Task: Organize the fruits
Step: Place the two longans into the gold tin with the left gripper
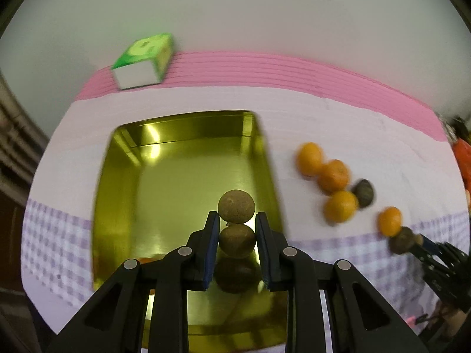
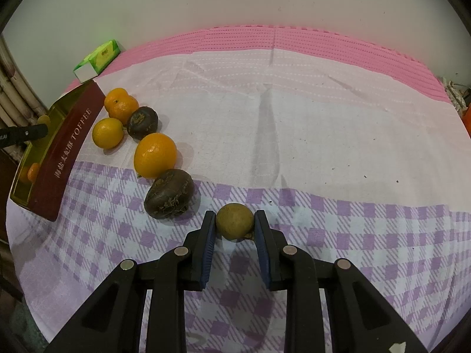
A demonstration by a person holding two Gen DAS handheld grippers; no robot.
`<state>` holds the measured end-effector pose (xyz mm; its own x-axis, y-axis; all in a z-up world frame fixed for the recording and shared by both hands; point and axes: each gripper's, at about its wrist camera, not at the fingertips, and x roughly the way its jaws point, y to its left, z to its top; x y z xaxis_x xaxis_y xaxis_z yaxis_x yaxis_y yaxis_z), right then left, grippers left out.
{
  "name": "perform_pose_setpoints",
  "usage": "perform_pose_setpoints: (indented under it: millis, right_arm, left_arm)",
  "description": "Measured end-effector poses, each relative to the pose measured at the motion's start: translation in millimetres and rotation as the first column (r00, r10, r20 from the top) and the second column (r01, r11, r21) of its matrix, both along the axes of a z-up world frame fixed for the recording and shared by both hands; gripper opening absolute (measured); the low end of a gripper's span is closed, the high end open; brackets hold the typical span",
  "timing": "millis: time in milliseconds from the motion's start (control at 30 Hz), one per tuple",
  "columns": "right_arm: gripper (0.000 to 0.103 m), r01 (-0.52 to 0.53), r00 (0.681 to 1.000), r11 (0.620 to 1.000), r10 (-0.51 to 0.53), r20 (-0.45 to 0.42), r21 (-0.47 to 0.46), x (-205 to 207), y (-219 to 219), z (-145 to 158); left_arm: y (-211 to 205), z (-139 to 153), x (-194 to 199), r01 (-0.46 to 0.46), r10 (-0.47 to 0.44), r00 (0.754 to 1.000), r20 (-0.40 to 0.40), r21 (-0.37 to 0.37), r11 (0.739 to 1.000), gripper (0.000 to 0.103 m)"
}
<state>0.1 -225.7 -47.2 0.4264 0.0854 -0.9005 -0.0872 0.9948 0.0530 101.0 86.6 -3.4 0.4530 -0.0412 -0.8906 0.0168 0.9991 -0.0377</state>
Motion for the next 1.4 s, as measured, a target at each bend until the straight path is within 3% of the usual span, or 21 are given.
perform_pose_setpoints:
  millis: [233, 833, 1400]
  right_arm:
    - [0.025, 0.003, 1.0, 1.0, -0.003, 0.002, -0.014, 0, 2, -1]
    - [0.025, 0.003, 1.0, 1.0, -0.003, 0.003, -0.024, 0, 4, -2]
    - [0.025, 0.003, 1.0, 0.999, -0.003, 0.002, -0.044, 1, 7, -3]
  left_arm:
    - [31, -17, 7, -0.062, 0.063, 0.998, -0.027, 0.024, 0.998, 0.026]
    - [42, -52, 18, -0.059, 0.064, 0.994, -0.086, 0.063, 0.996, 0.026]
    - [39, -53, 11, -0.05, 0.057, 0.995, -0.079, 0.096, 0.994, 0.027]
